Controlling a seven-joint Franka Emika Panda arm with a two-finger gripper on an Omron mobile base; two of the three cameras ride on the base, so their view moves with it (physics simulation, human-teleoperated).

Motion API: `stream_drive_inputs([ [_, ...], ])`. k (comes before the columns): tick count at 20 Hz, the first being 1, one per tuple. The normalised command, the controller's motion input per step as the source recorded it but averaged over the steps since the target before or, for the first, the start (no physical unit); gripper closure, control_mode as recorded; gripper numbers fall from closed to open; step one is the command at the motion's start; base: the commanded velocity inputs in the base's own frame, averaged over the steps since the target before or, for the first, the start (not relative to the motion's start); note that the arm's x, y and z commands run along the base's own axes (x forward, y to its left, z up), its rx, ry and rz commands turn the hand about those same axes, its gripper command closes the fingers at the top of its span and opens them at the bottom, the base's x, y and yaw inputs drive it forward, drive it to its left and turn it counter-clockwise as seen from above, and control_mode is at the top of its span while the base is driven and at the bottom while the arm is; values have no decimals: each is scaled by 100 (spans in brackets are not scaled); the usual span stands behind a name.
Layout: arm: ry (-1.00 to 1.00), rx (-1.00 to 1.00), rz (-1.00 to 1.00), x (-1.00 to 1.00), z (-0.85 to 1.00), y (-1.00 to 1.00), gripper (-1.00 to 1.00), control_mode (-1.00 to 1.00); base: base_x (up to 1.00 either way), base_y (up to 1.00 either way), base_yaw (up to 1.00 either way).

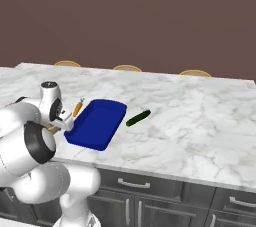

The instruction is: Place the two vegetables and bowl onto the tray for setting up a vegetable dip station.

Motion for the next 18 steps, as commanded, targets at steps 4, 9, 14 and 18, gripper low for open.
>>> stream_drive_inputs([
  [4,-6,0,0,0,44,-4,100,-100,0,0,0],
  [9,-3,0,0,0,55,-6,100,-100,0,0,0],
  [14,0,0,-1,0,57,-11,100,-100,0,0,0],
  [18,0,2,0,8,50,-29,100,-100,0,0,0],
])
